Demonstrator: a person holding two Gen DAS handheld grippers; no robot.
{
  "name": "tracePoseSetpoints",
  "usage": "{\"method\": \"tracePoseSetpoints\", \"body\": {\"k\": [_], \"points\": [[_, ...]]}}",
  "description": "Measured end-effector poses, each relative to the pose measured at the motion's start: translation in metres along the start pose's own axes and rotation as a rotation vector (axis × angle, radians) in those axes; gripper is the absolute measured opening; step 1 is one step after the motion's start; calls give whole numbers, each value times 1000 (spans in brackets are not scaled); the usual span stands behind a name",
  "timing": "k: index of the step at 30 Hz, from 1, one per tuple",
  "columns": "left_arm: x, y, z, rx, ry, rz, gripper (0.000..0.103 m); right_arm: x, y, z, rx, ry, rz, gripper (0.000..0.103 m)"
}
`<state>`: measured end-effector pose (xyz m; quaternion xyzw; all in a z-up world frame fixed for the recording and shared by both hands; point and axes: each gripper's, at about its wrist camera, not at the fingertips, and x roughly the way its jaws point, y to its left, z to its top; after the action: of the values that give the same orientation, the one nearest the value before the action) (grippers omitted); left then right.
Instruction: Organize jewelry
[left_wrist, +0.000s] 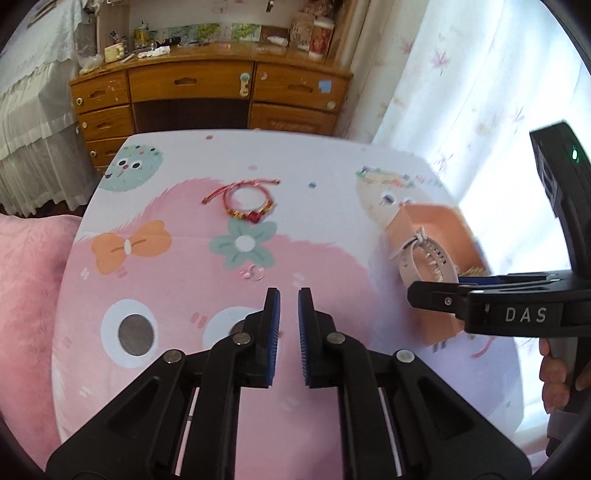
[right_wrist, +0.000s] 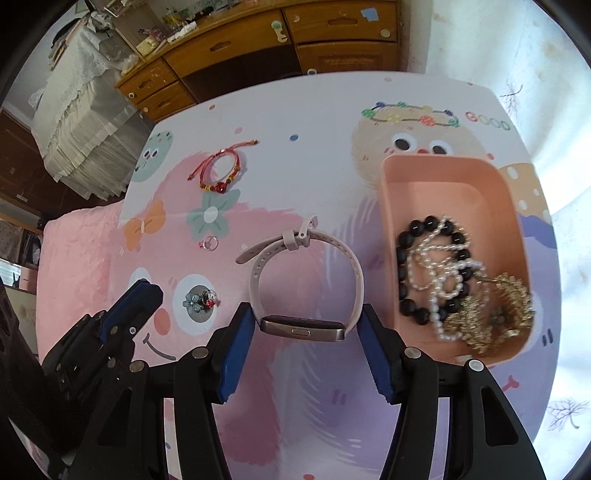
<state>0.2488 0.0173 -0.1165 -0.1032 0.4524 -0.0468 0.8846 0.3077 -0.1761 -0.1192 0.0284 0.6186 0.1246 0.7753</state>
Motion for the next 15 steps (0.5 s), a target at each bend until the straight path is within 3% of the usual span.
{"method": "tracePoseSetpoints", "body": {"k": [7, 11, 15], "points": [[16, -8, -18, -22, 75, 91, 8, -35, -47, -6, 22, -42, -33, 57], [39, 0, -32, -57, 129, 158, 8, -40, -75, -10, 49, -38, -48, 57], [54, 3, -42, -73, 133, 193, 9, -40, -98, -15, 71, -27, -61, 57]]}}
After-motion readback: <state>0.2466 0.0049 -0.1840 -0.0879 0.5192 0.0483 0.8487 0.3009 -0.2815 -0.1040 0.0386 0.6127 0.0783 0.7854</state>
